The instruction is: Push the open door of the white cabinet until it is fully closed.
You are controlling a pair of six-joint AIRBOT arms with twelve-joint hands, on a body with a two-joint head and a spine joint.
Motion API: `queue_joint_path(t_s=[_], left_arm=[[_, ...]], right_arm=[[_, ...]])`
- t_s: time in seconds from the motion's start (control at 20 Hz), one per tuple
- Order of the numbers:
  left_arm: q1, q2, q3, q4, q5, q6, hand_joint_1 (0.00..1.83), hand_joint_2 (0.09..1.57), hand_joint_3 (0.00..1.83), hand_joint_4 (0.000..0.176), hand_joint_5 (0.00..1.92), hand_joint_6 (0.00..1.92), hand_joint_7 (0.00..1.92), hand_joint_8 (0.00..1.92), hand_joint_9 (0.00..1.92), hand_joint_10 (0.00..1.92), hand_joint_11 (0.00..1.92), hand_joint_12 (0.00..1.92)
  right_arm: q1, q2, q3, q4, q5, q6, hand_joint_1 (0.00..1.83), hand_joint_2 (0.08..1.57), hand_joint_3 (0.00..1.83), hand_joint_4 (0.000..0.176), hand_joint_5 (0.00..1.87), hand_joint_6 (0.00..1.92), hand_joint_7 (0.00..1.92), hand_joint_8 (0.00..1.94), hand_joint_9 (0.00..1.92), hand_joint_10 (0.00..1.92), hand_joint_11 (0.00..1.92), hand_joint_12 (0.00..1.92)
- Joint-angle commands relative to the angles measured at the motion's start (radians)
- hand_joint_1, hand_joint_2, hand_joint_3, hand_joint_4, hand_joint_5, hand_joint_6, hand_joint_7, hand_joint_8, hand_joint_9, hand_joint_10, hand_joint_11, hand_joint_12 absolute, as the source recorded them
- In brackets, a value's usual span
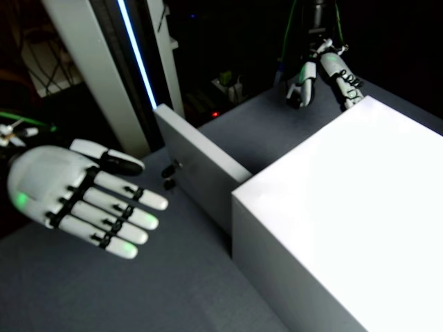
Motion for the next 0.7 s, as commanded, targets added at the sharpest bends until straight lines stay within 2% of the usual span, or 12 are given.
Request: queue_joint_path(t_s=[0.0, 0.1, 0.15, 0.3, 0.4, 0.45, 0.55, 0.65], left_arm=[[-0.004, -0.001, 0.006, -0.018, -0.129, -0.007, 0.08, 1.48, 0.02, 0.000, 0.07, 0.01, 0.00, 0.00, 0.00, 0.00, 0.00, 0.00], [-0.004, -0.001, 0.007, -0.019, -0.131, -0.007, 0.11, 1.49, 0.01, 0.000, 0.06, 0.00, 0.00, 0.00, 0.00, 0.00, 0.00, 0.00], [-0.004, -0.001, 0.006, -0.019, -0.131, -0.007, 0.10, 1.49, 0.01, 0.000, 0.06, 0.00, 0.00, 0.00, 0.00, 0.00, 0.00, 0.00], [-0.004, -0.001, 0.005, -0.021, -0.132, -0.007, 0.07, 1.49, 0.00, 0.000, 0.06, 0.00, 0.00, 0.00, 0.00, 0.00, 0.00, 0.00], [-0.004, 0.000, 0.005, -0.023, -0.136, -0.007, 0.06, 1.50, 0.00, 0.000, 0.07, 0.01, 0.00, 0.00, 0.00, 0.00, 0.00, 0.00], [-0.004, 0.000, 0.005, -0.023, -0.138, -0.007, 0.05, 1.50, 0.00, 0.000, 0.07, 0.00, 0.00, 0.00, 0.00, 0.00, 0.00, 0.00], [-0.004, 0.002, 0.004, -0.027, -0.141, -0.007, 0.04, 1.50, 0.00, 0.000, 0.07, 0.00, 0.00, 0.00, 0.00, 0.00, 0.00, 0.00], [-0.003, 0.002, 0.004, -0.030, -0.144, -0.007, 0.01, 1.50, 0.00, 0.000, 0.06, 0.00, 0.00, 0.00, 0.00, 0.00, 0.00, 0.00]], right_arm=[[0.001, 0.006, 0.006, 0.005, 0.124, 0.004, 0.51, 1.39, 0.01, 0.000, 0.13, 0.05, 0.00, 0.00, 0.00, 0.00, 0.00, 0.27], [0.001, 0.007, 0.006, 0.003, 0.124, 0.004, 0.53, 1.39, 0.00, 0.000, 0.14, 0.04, 0.00, 0.00, 0.00, 0.00, 0.00, 0.22], [0.001, 0.007, 0.006, 0.002, 0.124, 0.004, 0.55, 1.39, 0.00, 0.000, 0.16, 0.03, 0.00, 0.00, 0.00, 0.00, 0.00, 0.35], [0.005, 0.013, 0.006, -0.024, 0.122, 0.009, 0.57, 1.39, 0.00, 0.000, 0.16, 0.01, 0.00, 0.00, 0.00, 0.00, 0.00, 0.32], [0.017, 0.023, 0.004, -0.051, 0.111, 0.012, 0.58, 1.39, 0.00, 0.000, 0.16, 0.01, 0.00, 0.00, 0.00, 0.00, 0.00, 0.45], [0.024, 0.027, 0.003, -0.070, 0.105, 0.013, 0.57, 1.39, 0.00, 0.000, 0.16, 0.01, 0.00, 0.00, 0.00, 0.00, 0.00, 0.34], [0.034, 0.033, 0.003, -0.107, 0.093, 0.014, 0.54, 1.38, 0.00, 0.000, 0.17, 0.01, 0.02, 0.00, 0.00, 0.00, 0.00, 0.43], [0.040, 0.034, 0.004, -0.132, 0.084, 0.015, 0.52, 1.38, 0.00, 0.000, 0.18, 0.02, 0.03, 0.01, 0.01, 0.01, 0.00, 0.35]])
